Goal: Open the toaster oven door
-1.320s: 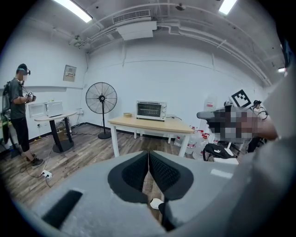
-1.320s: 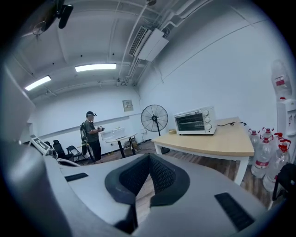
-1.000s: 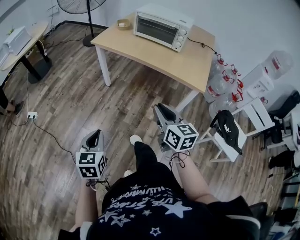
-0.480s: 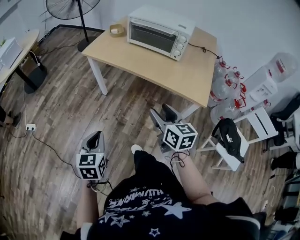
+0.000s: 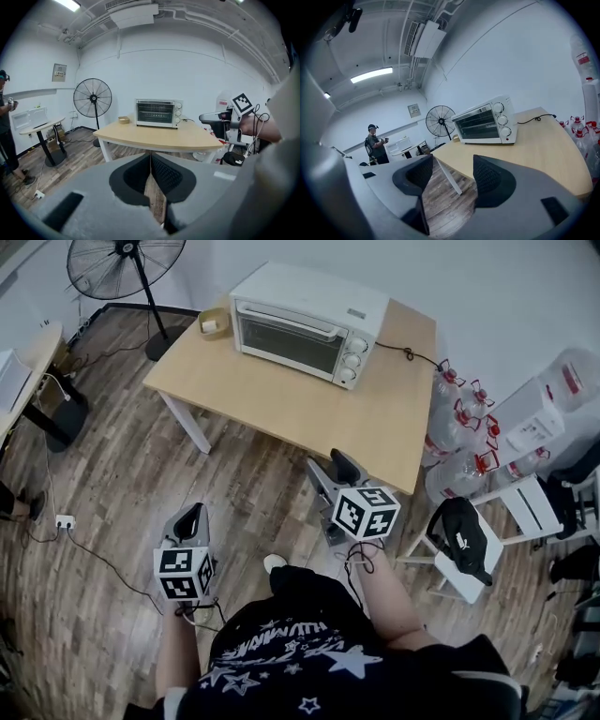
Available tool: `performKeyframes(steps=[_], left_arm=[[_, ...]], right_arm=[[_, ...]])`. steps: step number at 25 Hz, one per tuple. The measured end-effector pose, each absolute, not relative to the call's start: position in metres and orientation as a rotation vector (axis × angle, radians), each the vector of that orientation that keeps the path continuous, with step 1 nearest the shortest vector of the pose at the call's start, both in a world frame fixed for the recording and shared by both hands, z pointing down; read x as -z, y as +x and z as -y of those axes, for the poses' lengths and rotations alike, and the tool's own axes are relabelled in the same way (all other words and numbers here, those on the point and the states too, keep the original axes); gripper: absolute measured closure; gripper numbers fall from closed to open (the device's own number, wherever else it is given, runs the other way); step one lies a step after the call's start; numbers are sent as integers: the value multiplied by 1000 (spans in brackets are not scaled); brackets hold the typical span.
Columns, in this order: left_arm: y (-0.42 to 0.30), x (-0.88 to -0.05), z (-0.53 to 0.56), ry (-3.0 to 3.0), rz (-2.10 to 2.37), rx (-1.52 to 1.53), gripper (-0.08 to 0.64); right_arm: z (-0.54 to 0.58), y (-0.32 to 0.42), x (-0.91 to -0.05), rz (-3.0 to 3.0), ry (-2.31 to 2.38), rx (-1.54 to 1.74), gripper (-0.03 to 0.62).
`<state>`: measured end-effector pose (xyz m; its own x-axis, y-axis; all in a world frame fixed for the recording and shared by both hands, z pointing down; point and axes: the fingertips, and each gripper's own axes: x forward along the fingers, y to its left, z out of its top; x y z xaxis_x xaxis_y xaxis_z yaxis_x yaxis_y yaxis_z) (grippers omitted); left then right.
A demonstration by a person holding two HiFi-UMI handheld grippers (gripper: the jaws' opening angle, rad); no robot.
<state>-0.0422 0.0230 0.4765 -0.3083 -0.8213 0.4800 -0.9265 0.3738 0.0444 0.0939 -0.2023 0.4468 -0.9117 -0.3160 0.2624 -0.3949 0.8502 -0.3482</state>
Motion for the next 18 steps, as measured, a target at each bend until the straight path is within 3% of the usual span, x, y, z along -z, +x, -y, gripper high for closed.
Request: performKeyframes(steps=[18], left_arm=[[-125, -455, 61, 1559, 2239, -341, 538]], right_arm=[[295, 13, -438, 2859, 604, -628, 341]])
